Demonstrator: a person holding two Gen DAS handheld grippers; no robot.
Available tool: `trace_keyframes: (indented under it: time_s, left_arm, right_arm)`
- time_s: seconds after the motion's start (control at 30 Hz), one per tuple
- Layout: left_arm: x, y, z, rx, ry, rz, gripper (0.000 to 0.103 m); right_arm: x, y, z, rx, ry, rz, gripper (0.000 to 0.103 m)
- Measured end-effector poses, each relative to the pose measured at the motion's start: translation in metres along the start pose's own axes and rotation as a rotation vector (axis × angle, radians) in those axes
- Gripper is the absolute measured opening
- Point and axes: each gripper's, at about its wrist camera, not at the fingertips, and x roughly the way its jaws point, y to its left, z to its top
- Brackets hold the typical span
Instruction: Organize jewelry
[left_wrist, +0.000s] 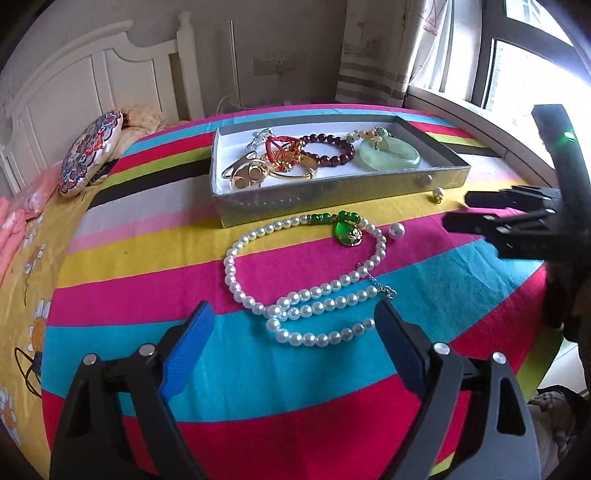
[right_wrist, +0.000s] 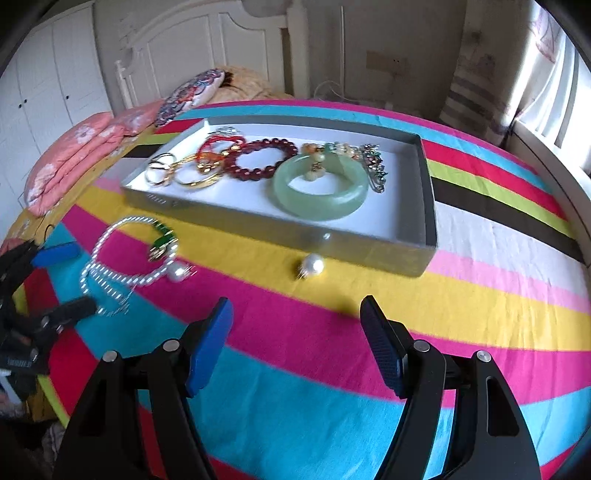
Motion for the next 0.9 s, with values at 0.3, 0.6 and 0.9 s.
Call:
trace_keyframes:
  time_s: [0.3,0.6,0.9]
  left_arm:
    - [-0.015,-0.002,0.0,0.005,-0.036,-0.022,0.085]
    - [-0.018,-0.016,0.007,0.054,-0.045,-0.043,0.071]
    - [0.004,-0.059,0.036,0.204,-0.061,-0.068,0.065]
  right_arm:
    - [0.013,0.008,0.02,-0.044,0.051,-0.036,0.044]
    - [0.007,0.009,0.011,-0.06,0.005,-0.057,0.014]
    - [-0.016,-0.006,-0.01,0.011,-0.054,-0.013,0.014]
